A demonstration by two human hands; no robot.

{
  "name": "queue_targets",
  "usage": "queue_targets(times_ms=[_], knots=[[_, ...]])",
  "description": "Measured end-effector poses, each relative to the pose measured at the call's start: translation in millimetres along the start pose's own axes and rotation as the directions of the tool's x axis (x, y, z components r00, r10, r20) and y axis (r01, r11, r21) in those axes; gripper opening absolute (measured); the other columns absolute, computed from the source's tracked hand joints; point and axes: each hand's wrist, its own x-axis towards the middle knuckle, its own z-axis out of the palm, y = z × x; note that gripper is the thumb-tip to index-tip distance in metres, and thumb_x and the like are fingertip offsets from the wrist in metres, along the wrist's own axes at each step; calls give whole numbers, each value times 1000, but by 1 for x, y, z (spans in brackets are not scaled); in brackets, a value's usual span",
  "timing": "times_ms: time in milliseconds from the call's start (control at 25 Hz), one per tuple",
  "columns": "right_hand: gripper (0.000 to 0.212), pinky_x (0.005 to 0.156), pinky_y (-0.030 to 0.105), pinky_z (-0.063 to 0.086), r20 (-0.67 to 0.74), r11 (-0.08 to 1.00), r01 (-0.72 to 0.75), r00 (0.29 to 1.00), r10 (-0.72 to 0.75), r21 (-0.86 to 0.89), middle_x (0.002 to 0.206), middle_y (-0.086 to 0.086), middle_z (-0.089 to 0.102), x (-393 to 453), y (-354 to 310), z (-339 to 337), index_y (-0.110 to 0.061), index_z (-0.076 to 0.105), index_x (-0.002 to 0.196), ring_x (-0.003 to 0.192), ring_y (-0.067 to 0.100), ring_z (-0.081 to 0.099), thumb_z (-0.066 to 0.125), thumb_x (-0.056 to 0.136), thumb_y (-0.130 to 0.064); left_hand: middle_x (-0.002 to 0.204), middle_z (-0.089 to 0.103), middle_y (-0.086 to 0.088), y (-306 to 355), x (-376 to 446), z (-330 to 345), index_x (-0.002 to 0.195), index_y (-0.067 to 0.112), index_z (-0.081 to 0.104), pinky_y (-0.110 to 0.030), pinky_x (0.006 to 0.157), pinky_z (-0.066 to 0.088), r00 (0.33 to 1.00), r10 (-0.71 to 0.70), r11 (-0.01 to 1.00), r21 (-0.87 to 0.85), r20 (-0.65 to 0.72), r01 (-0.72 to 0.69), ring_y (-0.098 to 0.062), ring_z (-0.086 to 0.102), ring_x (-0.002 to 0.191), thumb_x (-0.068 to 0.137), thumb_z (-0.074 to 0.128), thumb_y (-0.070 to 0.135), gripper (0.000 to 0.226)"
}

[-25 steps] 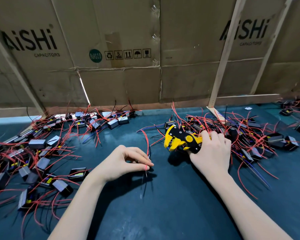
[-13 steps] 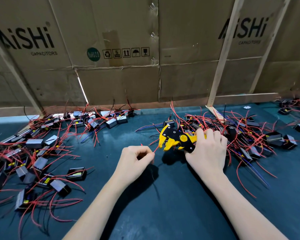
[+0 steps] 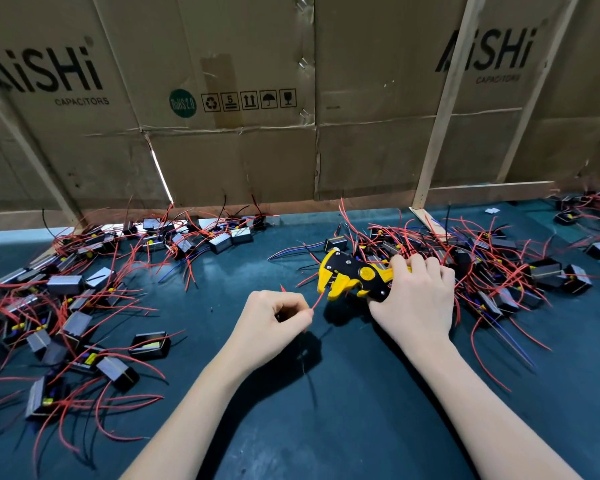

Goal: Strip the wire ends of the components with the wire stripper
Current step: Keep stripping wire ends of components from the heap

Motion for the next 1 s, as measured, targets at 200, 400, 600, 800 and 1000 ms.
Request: queue_targets(times_ms=[200, 400, 600, 800, 1000], knots=[[55, 76, 42, 39, -20, 998, 47, 999, -46, 36, 79, 11, 61, 0, -3, -1, -7, 64, 87, 78, 33, 55, 86, 47, -38, 47, 42, 6, 1, 2, 2, 51, 20, 54, -14, 49, 27, 999, -43, 998, 53, 10, 43, -7, 31, 47, 82, 62, 7, 35], [45, 75, 39, 35, 40, 996, 92, 995, -92, 8, 73, 7, 62, 2, -2, -1, -11, 66, 80, 73, 31, 58, 81, 53, -44, 46, 42, 8, 2, 1, 1, 50, 23, 54, -13, 48, 26, 998, -52, 997, 58, 37, 50, -7, 32, 46, 82, 62, 7, 37], [39, 76, 36, 30, 232, 992, 126, 966, -117, -24, 77, -3, 66, 6, 4, -2, -24, 61, 75, 80, 24, 63, 61, 67, -62, 46, 47, 8, 2, 0, -3, 51, 22, 57, -13, 49, 28, 995, -51, 998, 48, 89, 47, -6, 34, 45, 82, 62, 6, 35], [46, 61, 29, 28, 265, 999, 48, 963, -43, -14, 67, -5, 59, 8, 6, -4, -26, 55, 67, 78, 24, 63, 55, 69, -71, 47, 48, 6, -2, 0, -8, 55, 14, 62, -14, 49, 27, 994, -43, 998, 47, 103, 38, -6, 34, 45, 82, 62, 6, 29], [45, 72, 35, 34, 175, 996, 81, 981, -84, 21, 81, 3, 65, 2, 1, -1, -19, 65, 82, 85, 28, 61, 70, 66, -60, 53, 54, -2, -9, 1, -9, 70, 21, 67, -24, 56, 34, 996, -9, 1000, 29, 83, 6, -9, 40, 52, 86, 62, 11, 19]])
